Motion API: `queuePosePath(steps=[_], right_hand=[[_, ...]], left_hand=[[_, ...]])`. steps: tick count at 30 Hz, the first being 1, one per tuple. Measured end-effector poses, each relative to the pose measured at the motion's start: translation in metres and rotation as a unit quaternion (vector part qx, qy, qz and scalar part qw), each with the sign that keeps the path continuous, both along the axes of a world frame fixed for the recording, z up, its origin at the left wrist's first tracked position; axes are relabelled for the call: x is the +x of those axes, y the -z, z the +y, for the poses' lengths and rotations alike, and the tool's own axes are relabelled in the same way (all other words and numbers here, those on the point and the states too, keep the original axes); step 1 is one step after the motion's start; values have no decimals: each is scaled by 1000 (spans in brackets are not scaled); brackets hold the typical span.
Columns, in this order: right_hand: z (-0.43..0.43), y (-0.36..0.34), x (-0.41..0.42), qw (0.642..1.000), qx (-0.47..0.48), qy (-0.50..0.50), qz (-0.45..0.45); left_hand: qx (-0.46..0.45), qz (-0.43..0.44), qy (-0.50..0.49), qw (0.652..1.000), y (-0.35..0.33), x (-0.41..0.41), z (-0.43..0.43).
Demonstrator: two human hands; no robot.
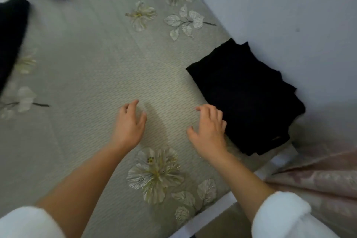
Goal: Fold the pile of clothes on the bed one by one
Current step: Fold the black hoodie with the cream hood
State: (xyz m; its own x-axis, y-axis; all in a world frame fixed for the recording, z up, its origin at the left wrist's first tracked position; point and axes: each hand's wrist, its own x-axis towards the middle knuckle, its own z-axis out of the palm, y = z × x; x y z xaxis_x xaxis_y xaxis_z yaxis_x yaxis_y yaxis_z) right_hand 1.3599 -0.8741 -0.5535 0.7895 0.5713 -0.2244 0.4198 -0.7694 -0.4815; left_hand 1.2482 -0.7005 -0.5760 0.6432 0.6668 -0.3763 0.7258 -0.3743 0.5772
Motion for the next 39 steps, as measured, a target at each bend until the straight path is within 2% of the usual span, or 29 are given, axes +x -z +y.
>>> queuePosePath(steps=[6,11,16,19,22,27,32,37,39], right_hand=[[73,18,-93,972,-105,-208,32],[155,22,-164,946,-113,-303,9],[248,23,-232,932,-117,-342,2],[304,24,-265,929,-101,-356,-12],[357,27,-291,921,-82,-378,-37],[438,37,-323,901,-29,-415,-121],[474,51,-348,827,-98,-529,-164],[478,40,-349,856,-69,-503,-101],[473,23,-332,864,-70,-498,-31]], left_hand=[[5,40,-64,997,0,-127,33],[61,58,-102,991,1,-226,87],[168,98,-116,974,-6,-324,156],[210,104,-173,957,-11,-368,202],[210,119,-206,948,-8,-399,248],[175,223,-143,948,15,-437,307],[196,155,-118,961,32,-449,304],[167,125,-120,971,33,-450,295],[140,85,-132,978,26,-446,291]])
